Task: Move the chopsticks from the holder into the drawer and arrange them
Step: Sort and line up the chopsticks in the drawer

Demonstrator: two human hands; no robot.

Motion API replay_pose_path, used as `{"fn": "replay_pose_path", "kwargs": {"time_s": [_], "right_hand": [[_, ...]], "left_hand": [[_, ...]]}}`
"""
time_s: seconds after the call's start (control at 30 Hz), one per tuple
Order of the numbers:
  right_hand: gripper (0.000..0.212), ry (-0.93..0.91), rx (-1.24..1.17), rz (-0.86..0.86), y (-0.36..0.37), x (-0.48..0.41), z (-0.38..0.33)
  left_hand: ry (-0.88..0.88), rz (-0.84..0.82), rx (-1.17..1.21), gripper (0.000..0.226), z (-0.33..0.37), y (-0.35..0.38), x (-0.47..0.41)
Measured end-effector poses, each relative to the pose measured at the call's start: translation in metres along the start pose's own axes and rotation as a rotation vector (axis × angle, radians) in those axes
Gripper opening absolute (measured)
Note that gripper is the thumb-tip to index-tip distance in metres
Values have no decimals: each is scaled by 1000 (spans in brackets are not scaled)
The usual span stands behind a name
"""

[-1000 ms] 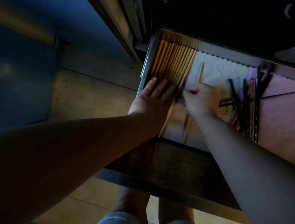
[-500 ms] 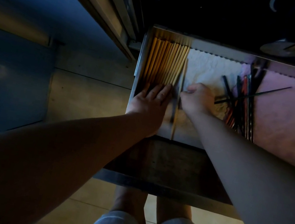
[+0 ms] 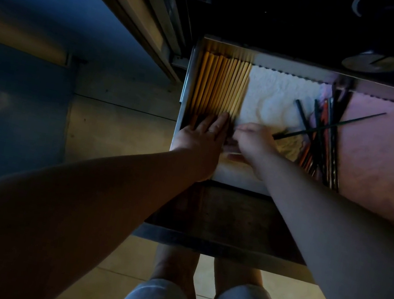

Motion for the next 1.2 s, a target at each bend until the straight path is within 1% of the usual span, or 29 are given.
{"fn": "replay_pose_path", "kwargs": {"time_s": [0.07,0.2,0.27,0.33,0.37,0.47,0.53,0.6,0.67,0.73,0.83,0.97,1.07,1.13,1.2], "right_hand": [[27,-5,-17,3,-3,2,1],[26,-21,-36,47,-18,6,11],[22,-52,-25,73,-31,7,19],[12,-90,44,97,-47,8,29],[11,-118,88,114,-54,9,33],[18,-203,257,200,-78,16,44],[22,-245,327,244,-95,19,53],[25,-289,343,255,-110,19,63],[27,-363,317,274,-125,17,72],[30,-403,328,303,-141,16,79],[34,-403,399,292,-162,16,87],[38,-373,503,253,-188,15,98],[38,-357,583,280,-204,14,105],[34,-355,606,279,-212,9,109],[24,-330,665,260,-218,6,112]], "left_hand": [[-7,-7,4,90,1,1,0],[-23,-5,11,94,5,2,-1],[-36,32,11,94,9,3,-2],[-36,104,26,88,16,5,-3],[-32,128,38,85,21,5,-4],[-25,145,61,79,41,3,-8],[-10,138,69,76,59,-2,-13],[7,159,104,74,78,-7,-17],[24,214,157,74,97,-14,-23],[25,258,232,69,116,-23,-31],[-8,247,306,61,139,-37,-47],[-129,256,388,44,160,-54,-70],[-160,249,487,32,167,-59,-74],[-144,230,492,28,169,-57,-71],[-156,192,465,24,167,-49,-67]]}}
Point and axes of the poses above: each hand's wrist, its own x-axis away from the middle knuckle, its own y-axis out of the palm, z = x × y, the point moved 2 cm from there along -x, towards the middle knuckle, and after that the axes turned 10 degrees about -z, right-handed, at the moved point
